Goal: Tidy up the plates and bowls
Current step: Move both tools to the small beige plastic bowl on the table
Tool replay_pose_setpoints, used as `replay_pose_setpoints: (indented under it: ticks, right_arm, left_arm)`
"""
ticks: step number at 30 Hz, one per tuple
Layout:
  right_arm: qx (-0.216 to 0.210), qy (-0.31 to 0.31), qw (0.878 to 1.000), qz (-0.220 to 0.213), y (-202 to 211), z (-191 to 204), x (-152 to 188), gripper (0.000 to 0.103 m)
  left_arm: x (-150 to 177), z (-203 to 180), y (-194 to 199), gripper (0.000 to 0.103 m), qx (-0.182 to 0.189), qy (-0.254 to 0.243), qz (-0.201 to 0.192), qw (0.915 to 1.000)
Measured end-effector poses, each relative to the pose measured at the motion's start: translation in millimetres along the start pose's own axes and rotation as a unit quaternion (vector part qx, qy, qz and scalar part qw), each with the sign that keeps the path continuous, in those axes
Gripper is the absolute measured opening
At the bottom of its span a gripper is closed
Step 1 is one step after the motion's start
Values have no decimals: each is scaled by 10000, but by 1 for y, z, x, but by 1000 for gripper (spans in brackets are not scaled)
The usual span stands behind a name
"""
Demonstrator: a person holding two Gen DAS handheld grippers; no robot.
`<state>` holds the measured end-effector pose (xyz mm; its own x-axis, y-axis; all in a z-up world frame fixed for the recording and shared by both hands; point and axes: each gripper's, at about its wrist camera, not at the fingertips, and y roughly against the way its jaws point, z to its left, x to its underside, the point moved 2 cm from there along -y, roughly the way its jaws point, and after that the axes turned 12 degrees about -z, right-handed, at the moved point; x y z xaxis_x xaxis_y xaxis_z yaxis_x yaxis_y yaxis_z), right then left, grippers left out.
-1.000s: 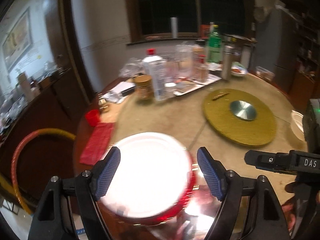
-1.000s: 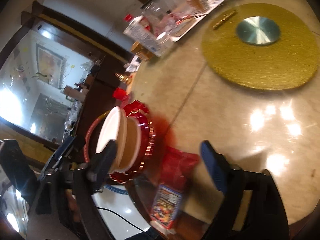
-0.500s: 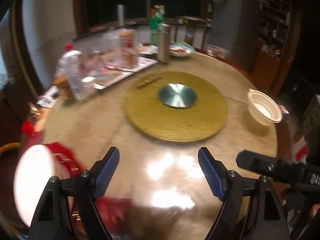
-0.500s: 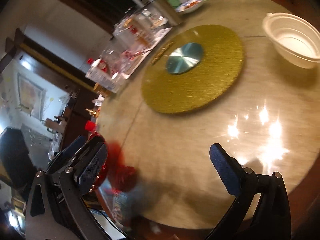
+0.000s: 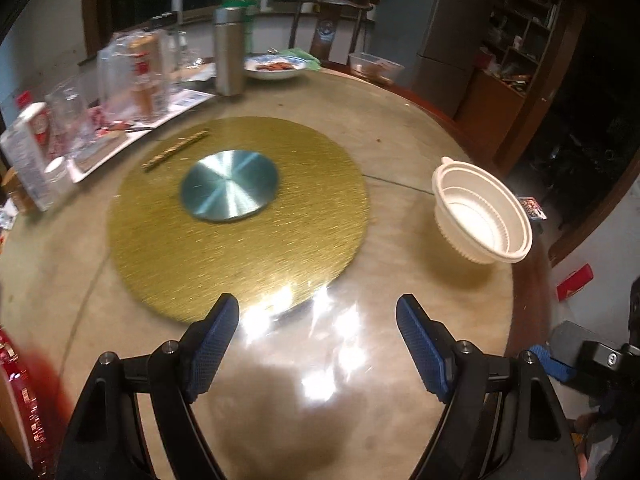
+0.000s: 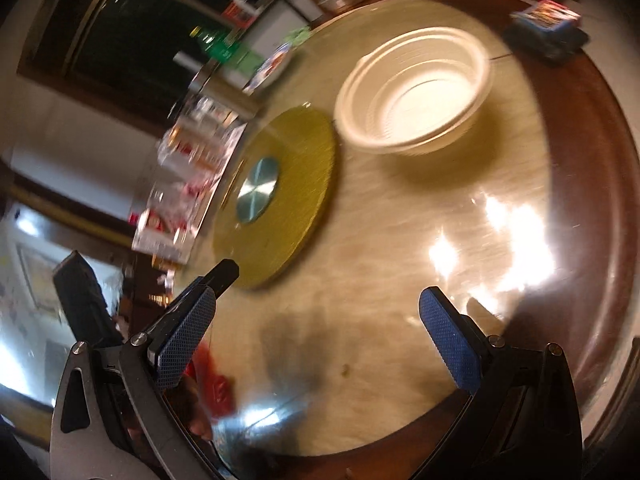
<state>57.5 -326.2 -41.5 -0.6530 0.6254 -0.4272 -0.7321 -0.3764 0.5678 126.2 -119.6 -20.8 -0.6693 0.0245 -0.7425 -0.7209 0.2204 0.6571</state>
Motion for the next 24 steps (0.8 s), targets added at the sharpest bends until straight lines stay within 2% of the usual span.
replay_pose_setpoints:
  ticks: [8,14,23,24]
  right_arm:
    - [253,-719,9964,-383,12,-43,-44,103]
    - [149,-1196,9910,-583,7,-60,-76,102]
    - [437,-1397,9867,-701,-10,-76,-103,91]
    - [485,-1382,9867,-701,-12,-77,-106,87]
  left_arm:
    - [-20,-45,-37,81,215,-15,39,9998]
    - [-34,-68,-60,81,365,122,36,9993]
    - [-40,-92,-86,81,392,77,115,9991]
    - [-40,-94,-88,81,390,71,127,9991]
